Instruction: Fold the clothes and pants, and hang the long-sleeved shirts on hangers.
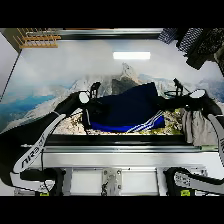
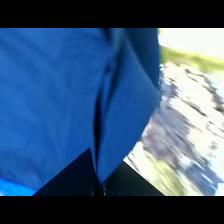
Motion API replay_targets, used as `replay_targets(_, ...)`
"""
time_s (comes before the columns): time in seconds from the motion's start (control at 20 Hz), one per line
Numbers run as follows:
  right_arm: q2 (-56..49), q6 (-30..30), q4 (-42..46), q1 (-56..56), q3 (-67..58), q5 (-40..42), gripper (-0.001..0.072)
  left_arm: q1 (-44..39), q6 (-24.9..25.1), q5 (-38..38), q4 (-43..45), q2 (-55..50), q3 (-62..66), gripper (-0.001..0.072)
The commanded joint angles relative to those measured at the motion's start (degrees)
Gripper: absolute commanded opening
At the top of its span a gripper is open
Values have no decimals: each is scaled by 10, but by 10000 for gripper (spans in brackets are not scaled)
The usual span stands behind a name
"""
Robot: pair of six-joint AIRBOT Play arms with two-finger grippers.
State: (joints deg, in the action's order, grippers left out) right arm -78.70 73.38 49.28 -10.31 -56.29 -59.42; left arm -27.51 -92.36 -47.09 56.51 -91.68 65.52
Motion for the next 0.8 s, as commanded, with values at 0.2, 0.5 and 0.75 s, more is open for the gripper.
replay_targets(0.2, 58, 111, 203, 59, -157, -168, 3, -101, -2, -5, -12, -153, 181, 11)
replay_targets(0.5, 58, 133, 217, 150, -211, -183, 3, -150, -3, -45, -13, -236, 290, 11)
replay_targets(0.75, 57, 134, 223, 188, -213, -182, 3, -163, -8, -39, -12, -254, 313, 11)
